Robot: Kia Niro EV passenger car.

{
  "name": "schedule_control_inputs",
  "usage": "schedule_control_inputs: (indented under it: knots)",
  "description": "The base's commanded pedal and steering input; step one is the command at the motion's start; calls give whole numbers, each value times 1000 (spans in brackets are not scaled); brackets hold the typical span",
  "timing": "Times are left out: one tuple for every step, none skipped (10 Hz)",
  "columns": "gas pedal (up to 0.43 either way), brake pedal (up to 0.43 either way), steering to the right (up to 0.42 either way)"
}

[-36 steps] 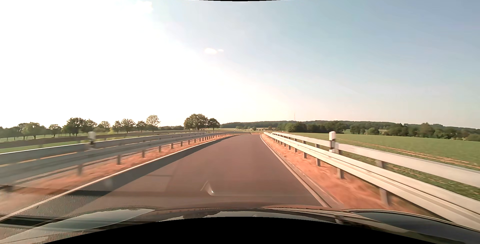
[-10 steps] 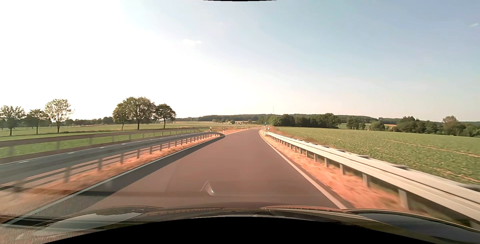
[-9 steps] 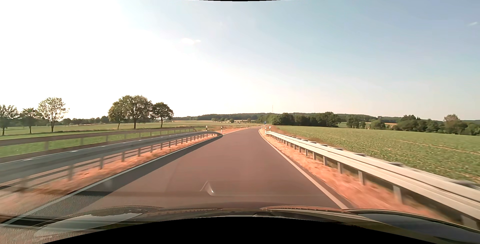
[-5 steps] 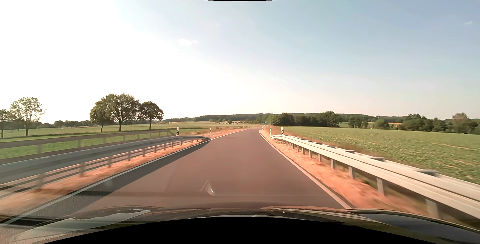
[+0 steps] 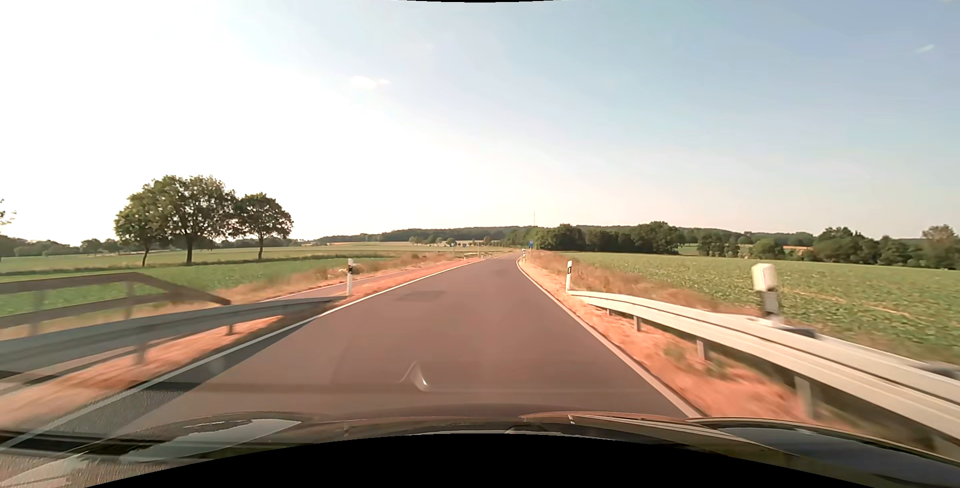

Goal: Follow the waypoints while adhering to traffic rules and regulations

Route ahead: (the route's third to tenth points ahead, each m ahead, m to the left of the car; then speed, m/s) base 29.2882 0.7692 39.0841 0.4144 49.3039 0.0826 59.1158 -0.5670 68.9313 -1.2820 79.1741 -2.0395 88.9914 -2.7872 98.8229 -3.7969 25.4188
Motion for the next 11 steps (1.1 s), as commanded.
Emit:
schedule_control_inputs:
  knots:
    - [220, 0, 11]
    - [220, 0, 10]
    - [220, 0, 9]
    - [220, 0, 8]
    - [220, 0, 2]
    - [220, 0, 1]
    - [220, 0, 2]
    - [220, 0, 0]
    - [220, 0, 3]
    - [220, 0, 10]
    - [220, 0, 10]
